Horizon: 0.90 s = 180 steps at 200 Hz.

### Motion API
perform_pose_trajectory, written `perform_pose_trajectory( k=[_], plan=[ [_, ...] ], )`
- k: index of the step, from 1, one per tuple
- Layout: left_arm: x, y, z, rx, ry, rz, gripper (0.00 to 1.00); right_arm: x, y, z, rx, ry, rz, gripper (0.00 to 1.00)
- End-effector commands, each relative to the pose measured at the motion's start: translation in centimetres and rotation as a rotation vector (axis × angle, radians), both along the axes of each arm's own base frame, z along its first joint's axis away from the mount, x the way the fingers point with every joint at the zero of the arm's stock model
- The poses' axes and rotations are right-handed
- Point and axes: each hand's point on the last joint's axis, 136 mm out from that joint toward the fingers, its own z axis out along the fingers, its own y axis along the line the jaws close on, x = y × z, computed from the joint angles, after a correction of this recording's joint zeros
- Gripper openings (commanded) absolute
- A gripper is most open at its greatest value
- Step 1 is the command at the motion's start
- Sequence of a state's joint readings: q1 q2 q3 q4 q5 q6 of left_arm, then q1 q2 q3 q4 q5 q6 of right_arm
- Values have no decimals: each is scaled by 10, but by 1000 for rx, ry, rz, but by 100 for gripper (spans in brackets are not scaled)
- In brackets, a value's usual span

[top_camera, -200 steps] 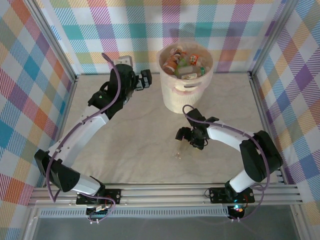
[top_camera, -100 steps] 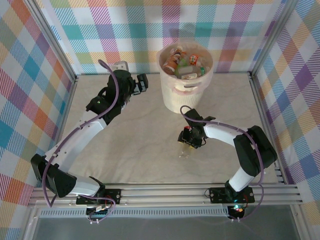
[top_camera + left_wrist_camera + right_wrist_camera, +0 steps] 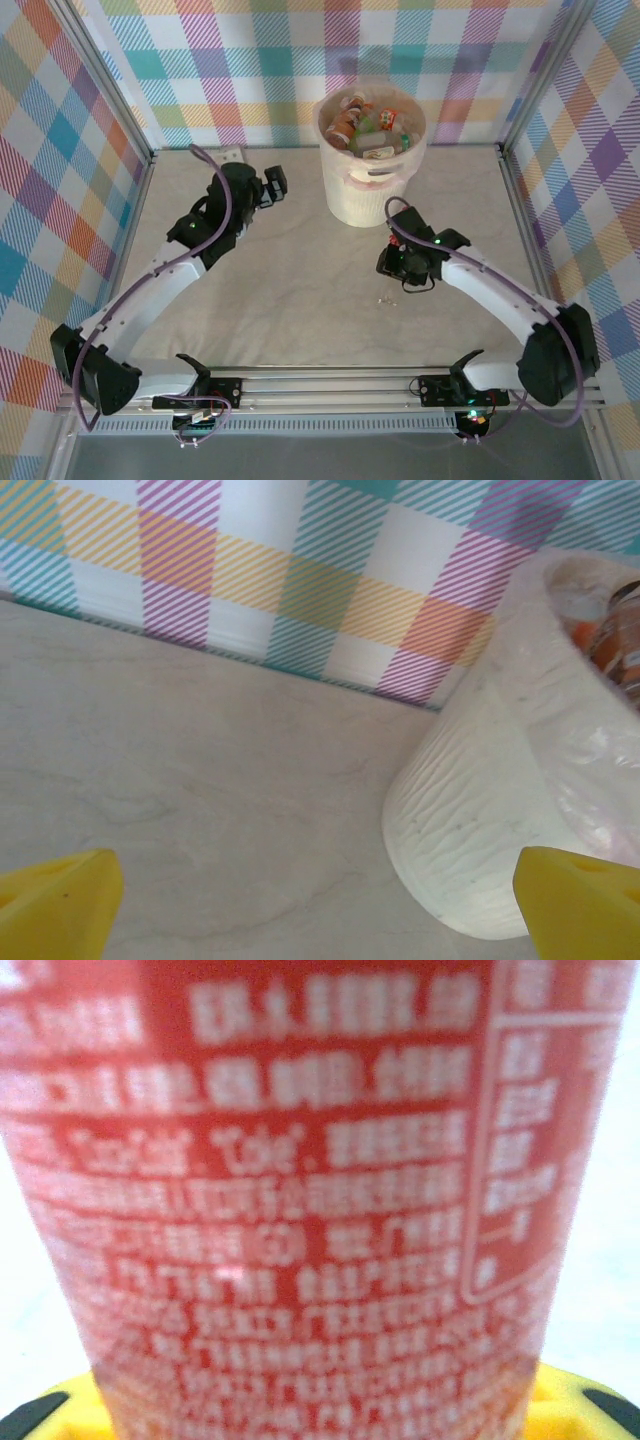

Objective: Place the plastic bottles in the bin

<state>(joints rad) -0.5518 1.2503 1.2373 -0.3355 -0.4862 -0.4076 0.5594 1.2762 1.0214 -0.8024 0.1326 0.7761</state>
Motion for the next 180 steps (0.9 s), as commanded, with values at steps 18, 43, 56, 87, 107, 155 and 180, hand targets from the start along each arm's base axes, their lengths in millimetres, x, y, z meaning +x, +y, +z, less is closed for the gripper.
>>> perform_pose_trajectory(
  k=[18,43,56,87,107,155,180],
  plan=[
    [-13,25,27,-72,-129,88,100,12,-28,91,-90,-164,32,35],
    [-19,31,28,-72,-140,103,100,32,-24,152,-87,-288,83,35],
    [-20,32,26,-67,-136,105,100,46,-22,179,-100,-340,103,35],
    [-20,29,20,-64,-118,88,100,86,-13,228,-97,-440,142,34],
    [-19,25,15,-71,-107,71,100,115,-1,253,-57,-507,166,34],
    [-18,20,7,-79,-80,53,100,176,17,280,32,-579,176,34],
    [-16,15,2,-89,-67,34,100,203,22,284,93,-605,170,34]
  ],
)
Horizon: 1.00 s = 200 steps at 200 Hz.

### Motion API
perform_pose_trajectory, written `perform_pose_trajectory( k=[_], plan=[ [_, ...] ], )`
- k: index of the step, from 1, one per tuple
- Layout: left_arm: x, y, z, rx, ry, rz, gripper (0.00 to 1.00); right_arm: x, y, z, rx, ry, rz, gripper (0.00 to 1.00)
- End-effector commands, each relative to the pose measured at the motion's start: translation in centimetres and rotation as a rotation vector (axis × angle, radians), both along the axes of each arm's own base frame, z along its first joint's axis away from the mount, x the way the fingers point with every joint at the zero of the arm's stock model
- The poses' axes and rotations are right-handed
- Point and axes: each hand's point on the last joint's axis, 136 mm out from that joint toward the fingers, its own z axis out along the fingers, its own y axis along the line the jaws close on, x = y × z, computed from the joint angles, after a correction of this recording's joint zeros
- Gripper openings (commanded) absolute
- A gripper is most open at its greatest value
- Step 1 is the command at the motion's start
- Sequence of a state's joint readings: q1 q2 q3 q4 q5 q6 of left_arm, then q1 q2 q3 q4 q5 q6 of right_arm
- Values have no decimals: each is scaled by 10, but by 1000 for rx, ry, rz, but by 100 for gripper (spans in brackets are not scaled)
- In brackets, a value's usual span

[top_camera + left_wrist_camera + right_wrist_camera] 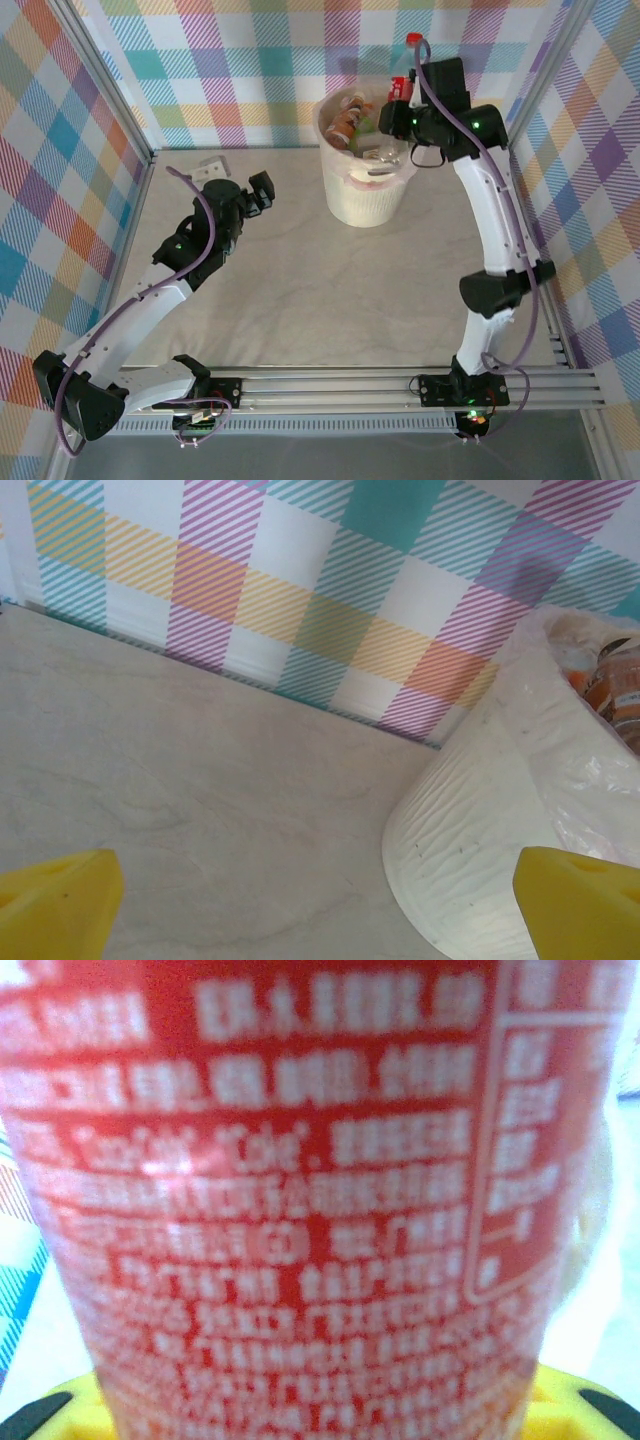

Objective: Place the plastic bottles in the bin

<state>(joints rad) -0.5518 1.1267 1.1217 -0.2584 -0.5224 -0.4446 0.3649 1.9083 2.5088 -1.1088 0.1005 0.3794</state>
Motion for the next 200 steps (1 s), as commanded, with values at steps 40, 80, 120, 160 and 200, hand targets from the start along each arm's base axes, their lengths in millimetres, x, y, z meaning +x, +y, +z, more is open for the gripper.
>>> perform_pose_trajectory(
  k=[40,80,120,160,200],
  plan=[
    [6,-9,-15,-30,38,-28,100,42,9,-1,170,-4,65,34],
    [9,-13,-21,-37,50,-35,100,58,20,-18,208,24,86,34],
    [11,-18,-25,-45,65,-49,100,74,29,-32,261,50,102,35],
    [12,-17,-27,-41,71,-46,100,80,33,-50,287,106,98,37],
    [13,-17,-28,-40,72,-40,100,76,31,-65,272,162,88,42]
  ],
)
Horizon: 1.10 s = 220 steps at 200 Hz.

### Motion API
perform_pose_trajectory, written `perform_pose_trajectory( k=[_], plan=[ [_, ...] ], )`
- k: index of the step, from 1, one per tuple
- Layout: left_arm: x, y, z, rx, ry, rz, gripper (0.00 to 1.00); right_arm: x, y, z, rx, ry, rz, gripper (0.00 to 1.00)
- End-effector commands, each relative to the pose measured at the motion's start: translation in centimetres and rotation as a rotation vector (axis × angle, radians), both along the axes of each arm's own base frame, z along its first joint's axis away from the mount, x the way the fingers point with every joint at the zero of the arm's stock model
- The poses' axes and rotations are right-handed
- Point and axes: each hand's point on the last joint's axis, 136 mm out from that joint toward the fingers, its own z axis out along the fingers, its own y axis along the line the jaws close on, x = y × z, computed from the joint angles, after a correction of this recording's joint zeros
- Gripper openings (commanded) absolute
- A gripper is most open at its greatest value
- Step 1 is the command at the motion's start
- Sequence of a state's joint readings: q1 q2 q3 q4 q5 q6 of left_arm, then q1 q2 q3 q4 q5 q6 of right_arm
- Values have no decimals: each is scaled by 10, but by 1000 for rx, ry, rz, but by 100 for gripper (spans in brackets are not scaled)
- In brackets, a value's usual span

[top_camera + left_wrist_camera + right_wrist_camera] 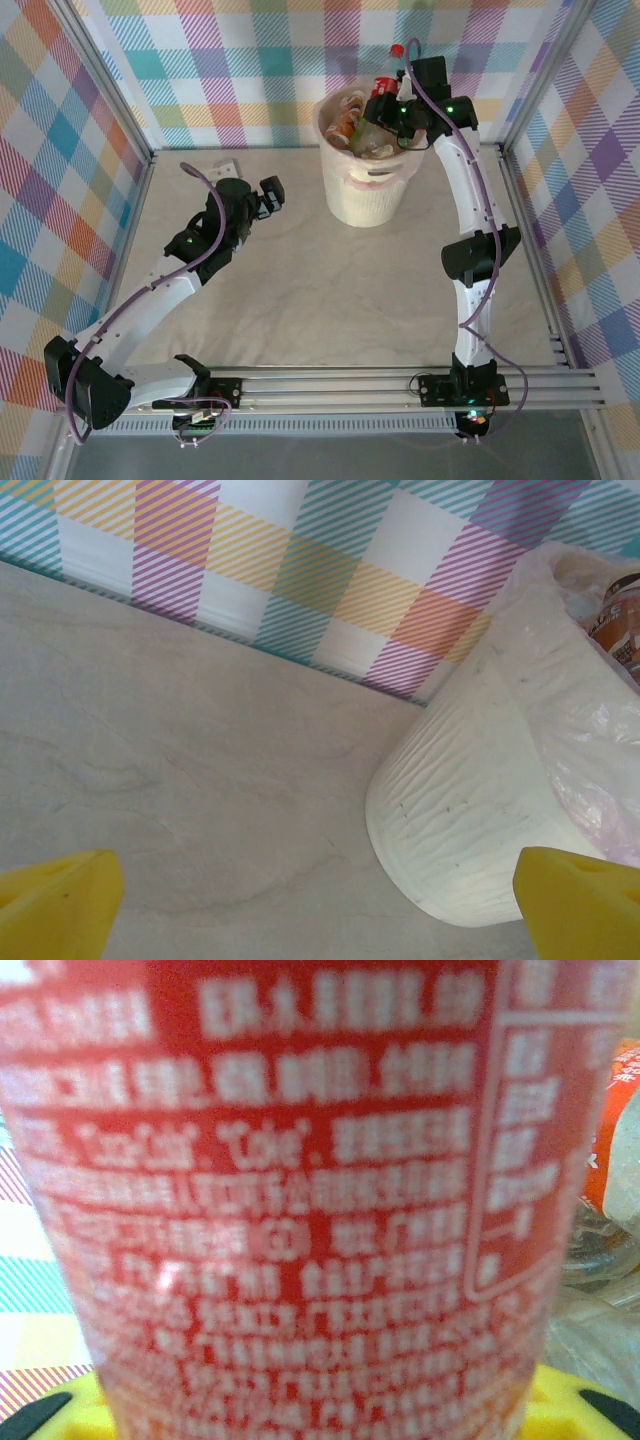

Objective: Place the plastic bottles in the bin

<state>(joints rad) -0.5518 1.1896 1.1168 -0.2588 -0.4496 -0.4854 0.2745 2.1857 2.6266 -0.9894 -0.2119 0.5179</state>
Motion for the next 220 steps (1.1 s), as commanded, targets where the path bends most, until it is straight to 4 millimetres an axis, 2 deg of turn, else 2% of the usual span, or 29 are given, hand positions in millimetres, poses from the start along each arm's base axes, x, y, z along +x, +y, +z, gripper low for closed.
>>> perform_pose_trajectory(
  k=[1,17,69,107,158,182,220],
  plan=[
    [3,2,-2,-13,2,14,100,-1,0,0,13,14,1,42],
    [4,1,-2,-15,4,13,100,-3,-3,1,2,16,-2,45],
    [5,-1,-4,-19,13,11,100,-13,-10,16,-11,-8,-14,64],
    [6,-2,-5,-22,15,12,100,-21,-18,23,-44,-17,-29,71],
    [7,-4,-6,-24,21,7,100,-32,-36,36,-121,-52,-75,72],
    [8,-5,-8,-26,28,6,100,-32,-36,42,-125,-77,-70,73],
    [7,-3,-7,-26,29,8,100,-25,-34,32,-126,-63,-63,71]
  ],
)
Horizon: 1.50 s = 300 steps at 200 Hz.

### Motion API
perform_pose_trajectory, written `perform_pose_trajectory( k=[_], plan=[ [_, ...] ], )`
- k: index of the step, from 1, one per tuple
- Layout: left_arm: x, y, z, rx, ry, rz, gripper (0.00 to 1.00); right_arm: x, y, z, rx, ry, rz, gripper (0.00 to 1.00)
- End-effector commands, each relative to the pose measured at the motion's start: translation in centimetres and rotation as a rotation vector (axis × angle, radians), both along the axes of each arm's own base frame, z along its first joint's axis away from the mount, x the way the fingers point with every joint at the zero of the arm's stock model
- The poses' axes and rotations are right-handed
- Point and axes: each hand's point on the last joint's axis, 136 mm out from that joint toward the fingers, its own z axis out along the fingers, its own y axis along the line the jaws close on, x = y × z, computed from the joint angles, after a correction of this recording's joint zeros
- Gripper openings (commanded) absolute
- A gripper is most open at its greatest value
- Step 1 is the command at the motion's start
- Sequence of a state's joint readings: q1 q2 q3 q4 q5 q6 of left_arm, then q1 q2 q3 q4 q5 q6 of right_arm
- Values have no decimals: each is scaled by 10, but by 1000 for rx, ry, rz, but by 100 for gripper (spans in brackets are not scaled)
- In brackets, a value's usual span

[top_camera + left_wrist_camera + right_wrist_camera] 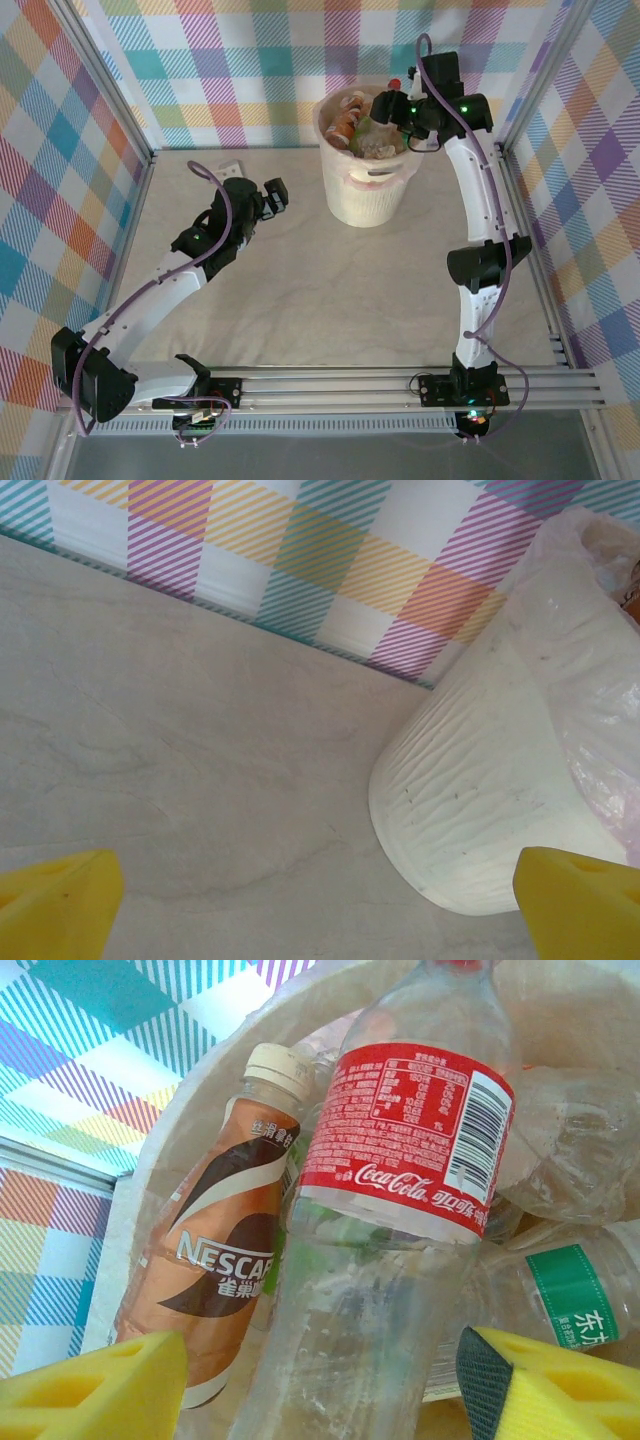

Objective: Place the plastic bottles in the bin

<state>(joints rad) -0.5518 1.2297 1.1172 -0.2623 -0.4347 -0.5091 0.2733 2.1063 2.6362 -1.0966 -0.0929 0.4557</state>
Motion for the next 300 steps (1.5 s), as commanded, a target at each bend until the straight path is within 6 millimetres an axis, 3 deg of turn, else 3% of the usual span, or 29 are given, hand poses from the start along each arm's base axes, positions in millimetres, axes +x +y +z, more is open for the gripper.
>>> perform_pose_trajectory(
  k=[1,97,182,224,300],
  plan=[
    [1,3,9,-21,-13,12,100,-1,-5,10,-10,-33,0,70],
    [3,1,8,-20,-11,12,100,-11,15,-13,27,66,66,51],
    [5,0,7,-20,-7,10,100,-23,47,-3,121,64,152,51],
    [3,2,9,-19,-11,15,100,-31,34,3,56,43,111,57],
    [1,4,13,-26,-21,20,100,-59,-10,39,-92,-54,0,75]
  ],
)
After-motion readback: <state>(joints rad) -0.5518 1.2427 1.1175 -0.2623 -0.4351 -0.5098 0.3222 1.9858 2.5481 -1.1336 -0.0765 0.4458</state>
